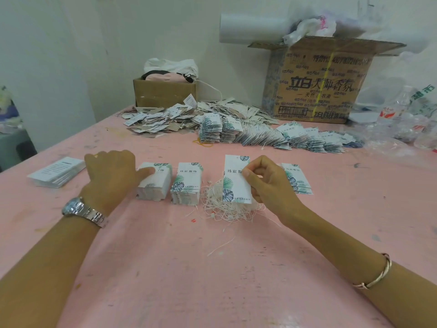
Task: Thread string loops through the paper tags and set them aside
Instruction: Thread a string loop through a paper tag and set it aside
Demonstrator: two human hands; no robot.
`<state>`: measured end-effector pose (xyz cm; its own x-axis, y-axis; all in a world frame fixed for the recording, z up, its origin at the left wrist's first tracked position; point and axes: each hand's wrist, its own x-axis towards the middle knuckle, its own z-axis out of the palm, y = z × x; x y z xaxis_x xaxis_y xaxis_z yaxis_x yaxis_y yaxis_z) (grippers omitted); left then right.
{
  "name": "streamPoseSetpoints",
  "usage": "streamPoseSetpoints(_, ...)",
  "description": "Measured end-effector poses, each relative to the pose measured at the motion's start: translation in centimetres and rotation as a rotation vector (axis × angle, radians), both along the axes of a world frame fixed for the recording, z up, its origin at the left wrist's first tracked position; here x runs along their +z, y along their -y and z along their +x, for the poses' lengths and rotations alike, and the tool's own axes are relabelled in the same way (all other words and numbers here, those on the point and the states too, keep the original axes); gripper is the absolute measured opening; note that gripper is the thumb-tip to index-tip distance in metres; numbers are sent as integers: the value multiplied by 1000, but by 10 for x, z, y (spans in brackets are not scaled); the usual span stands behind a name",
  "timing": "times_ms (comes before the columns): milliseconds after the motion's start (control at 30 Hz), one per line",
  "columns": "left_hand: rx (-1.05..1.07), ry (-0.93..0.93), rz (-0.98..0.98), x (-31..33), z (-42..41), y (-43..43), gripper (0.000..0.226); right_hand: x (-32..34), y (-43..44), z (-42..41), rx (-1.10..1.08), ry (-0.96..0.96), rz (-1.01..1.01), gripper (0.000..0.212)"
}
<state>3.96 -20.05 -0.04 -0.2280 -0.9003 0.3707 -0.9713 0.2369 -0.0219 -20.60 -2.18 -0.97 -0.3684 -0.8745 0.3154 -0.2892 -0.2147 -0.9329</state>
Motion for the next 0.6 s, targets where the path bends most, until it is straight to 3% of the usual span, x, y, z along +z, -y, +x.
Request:
streamPoseSetpoints(267,-14,-242,-29,8,0,-2,48,-2,1,-1,24,-1,8,13)
streamPoseSetpoints(467,-346,-872,71,14,-25,-28,28,-4,2,-3,27,-12,-28,14)
streamPoseSetpoints(600,-611,-1148,235,0,-64,-67,14,-4,1,-3,24,-93,-57,15)
